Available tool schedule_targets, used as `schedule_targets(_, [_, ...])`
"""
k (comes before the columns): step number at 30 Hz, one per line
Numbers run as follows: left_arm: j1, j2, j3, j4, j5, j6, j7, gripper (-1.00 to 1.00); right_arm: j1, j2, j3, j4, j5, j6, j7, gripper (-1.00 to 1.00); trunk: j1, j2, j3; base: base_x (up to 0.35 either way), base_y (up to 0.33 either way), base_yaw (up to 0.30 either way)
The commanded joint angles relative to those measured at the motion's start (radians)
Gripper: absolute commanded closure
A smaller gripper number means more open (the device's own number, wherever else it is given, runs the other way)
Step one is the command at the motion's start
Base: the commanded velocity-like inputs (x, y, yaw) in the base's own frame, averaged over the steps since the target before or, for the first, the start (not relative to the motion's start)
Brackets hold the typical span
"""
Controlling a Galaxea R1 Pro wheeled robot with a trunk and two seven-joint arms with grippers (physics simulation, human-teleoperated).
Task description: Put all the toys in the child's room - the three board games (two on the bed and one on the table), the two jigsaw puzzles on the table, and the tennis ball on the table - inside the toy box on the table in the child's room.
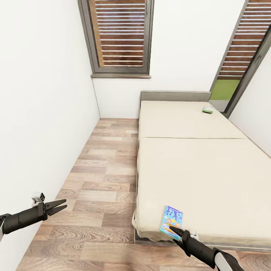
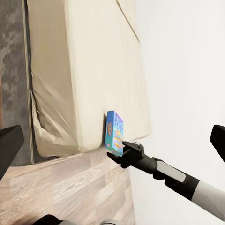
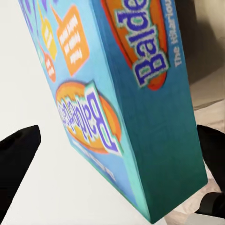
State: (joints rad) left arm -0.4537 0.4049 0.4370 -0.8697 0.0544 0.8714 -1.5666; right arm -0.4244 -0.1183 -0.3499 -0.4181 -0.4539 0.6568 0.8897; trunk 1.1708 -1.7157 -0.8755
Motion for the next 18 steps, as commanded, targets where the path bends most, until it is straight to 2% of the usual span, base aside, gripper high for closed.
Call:
schedule_targets(1, [0.000, 0.000, 0.000, 0.000, -0.001, 0.011, -0.004, -1.00, -0.001, 0.000, -0.003, 0.000, -0.002, 0.006, 0.002, 1.00, 0.000, 0.000, -0.001, 0.002, 0.000, 0.000])
schedule_targets(10, [0.000, 0.000, 0.000, 0.000, -0.001, 0.011, -0.004, -1.00, -0.001, 0.000, -0.003, -0.001, 0.000, 0.006, 0.002, 1.00, 0.000, 0.000, -0.001, 0.000, 0.000, 0.000])
schedule_targets(18, [0.000, 0.000, 0.000, 0.000, 0.000, 0.011, -0.004, -1.00, -0.001, 0.000, -0.003, -0.001, 0.000, 0.006, 0.002, 1.00, -0.031, 0.056, 0.024, 0.000, 0.000, 0.000])
